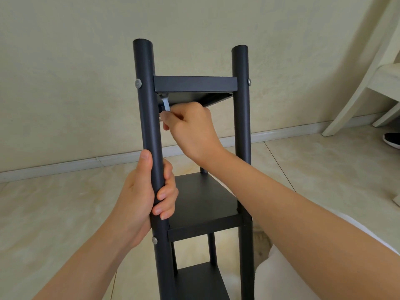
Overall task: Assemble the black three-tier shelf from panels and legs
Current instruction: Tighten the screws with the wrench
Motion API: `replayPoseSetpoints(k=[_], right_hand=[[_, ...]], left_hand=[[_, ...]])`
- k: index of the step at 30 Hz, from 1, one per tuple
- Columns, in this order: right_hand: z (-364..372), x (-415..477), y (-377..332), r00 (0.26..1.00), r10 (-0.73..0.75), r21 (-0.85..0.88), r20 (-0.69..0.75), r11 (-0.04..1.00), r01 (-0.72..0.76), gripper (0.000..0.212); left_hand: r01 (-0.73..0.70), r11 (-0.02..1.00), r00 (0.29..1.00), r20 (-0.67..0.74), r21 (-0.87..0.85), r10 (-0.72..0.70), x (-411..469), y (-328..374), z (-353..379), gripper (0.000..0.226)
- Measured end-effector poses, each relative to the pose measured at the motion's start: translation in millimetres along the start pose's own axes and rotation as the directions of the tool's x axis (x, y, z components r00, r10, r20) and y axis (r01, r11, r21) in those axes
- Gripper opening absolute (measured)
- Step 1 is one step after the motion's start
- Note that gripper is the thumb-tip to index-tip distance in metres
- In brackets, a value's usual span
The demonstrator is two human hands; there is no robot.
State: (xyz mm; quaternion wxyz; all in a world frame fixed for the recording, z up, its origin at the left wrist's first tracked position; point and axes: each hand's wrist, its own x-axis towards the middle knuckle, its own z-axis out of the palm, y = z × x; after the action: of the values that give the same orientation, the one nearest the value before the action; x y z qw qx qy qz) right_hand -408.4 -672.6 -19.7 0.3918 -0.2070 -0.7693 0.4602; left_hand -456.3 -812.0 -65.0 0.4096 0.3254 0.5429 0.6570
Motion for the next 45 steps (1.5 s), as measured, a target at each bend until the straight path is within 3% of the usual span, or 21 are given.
replayPoseSetpoints(k=[9,17,20,22,32,38,45], right_hand=[[-16.5,-0.2,-15.0,0.997,0.029,0.048,0.073,0.998,-0.032,0.037],[-14.4,0.7,-13.4,0.998,0.026,0.039,0.049,0.999,-0.028,0.034],[-12.1,0.7,-12.6,0.997,0.035,0.025,0.062,0.999,-0.037,0.045],[-9.7,-0.1,-11.2,0.998,0.034,0.039,0.047,0.999,-0.035,0.062],[10.9,-1.6,6.0,0.989,-0.114,0.084,-0.097,0.989,0.122,0.043],[20.5,0.3,10.4,0.969,-0.164,0.092,-0.186,0.979,0.183,0.060],[22.8,2.1,9.7,0.974,-0.155,0.091,-0.166,0.981,0.172,0.060]], left_hand=[[0.013,1.000,1.000,-0.002,-0.008,-0.013,0.3,-0.5,1.0,0.069],[0.030,1.000,0.999,-0.018,-0.005,-0.031,0.6,-0.8,0.8,0.069],[0.027,1.000,1.000,-0.001,-0.009,-0.027,0.3,-1.0,0.2,0.070],[0.025,1.000,1.000,0.010,-0.012,-0.024,0.4,-1.2,0.1,0.070],[0.017,1.000,1.000,0.026,-0.018,-0.016,-0.6,-0.5,0.6,0.069],[0.021,1.000,0.999,0.025,-0.012,-0.021,-0.7,-0.7,0.0,0.069],[0.025,1.000,0.999,0.025,-0.009,-0.025,-0.5,-0.4,-1.2,0.070]])
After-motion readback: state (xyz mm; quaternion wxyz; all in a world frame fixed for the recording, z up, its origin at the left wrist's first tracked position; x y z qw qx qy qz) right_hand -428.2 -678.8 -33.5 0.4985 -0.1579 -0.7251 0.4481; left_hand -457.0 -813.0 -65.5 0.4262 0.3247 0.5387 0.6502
